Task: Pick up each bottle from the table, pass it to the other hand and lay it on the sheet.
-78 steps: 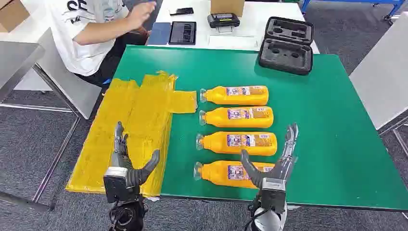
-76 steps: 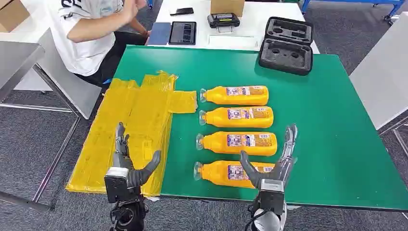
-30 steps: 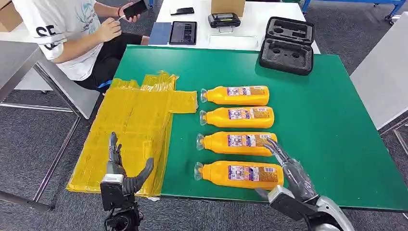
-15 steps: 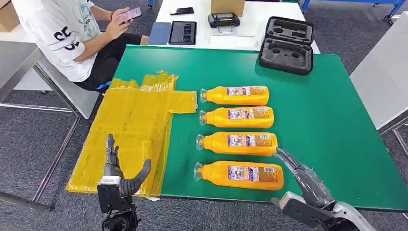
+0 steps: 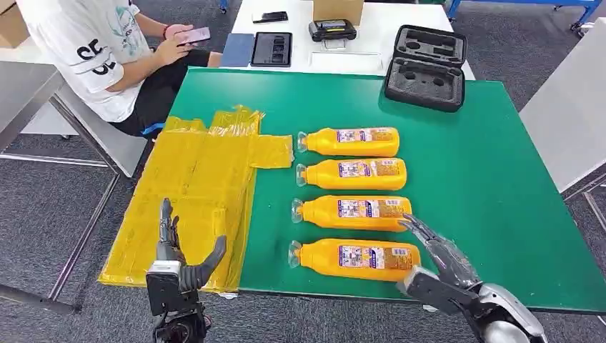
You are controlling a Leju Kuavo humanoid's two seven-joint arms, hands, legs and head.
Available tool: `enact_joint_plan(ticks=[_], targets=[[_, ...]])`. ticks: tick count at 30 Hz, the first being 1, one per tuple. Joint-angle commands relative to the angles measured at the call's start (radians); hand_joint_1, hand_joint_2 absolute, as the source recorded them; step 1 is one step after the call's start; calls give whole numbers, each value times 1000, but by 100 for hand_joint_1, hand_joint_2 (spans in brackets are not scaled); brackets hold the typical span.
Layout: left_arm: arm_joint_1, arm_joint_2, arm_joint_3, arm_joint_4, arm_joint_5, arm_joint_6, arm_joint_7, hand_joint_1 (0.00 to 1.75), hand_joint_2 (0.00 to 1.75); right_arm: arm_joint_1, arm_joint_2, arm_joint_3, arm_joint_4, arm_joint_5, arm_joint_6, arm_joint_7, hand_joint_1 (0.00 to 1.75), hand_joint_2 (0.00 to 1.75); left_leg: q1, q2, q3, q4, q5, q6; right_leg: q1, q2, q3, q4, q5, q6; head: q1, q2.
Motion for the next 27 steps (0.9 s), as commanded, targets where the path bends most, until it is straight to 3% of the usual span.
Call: enact_joint_plan(ticks=[1, 3, 4, 12, 27], targets=[[-25, 17, -12, 52, 4, 1, 6, 0, 175, -100, 64, 60, 165, 5, 7, -6, 0, 175, 1, 1, 4, -2, -1, -2, 1, 1, 4, -2, 0, -2, 0, 0], [-25, 17, -12, 52, 4, 1, 6, 0, 175, -100, 64, 60, 165, 5, 7, -6, 0, 175, 2, 2, 12, -3, -4, -3, 2, 3, 11, -4, -3, -3, 0, 0], [-25, 17, -12, 52, 4, 1, 6, 0, 175, -100, 64, 60, 165, 5, 7, -6, 0, 175, 1, 2, 5, -2, -2, -2, 1, 2, 5, -2, -1, -2, 0, 0], [-11, 21, -13, 40, 26, 8, -5, 0, 175, -32, 38, 49, 118, 11, -1, -5, 0, 175, 1, 0, 4, -1, -2, -2, 1, 0, 5, -2, -1, -1, 0, 0], [-8, 17, -12, 28, 30, 22, -1, 0, 175, -74, 70, 92, 163, 35, 4, -5, 0, 175, 1, 2, 5, -1, -3, -2, 1, 2, 5, -2, -1, -2, 0, 0]])
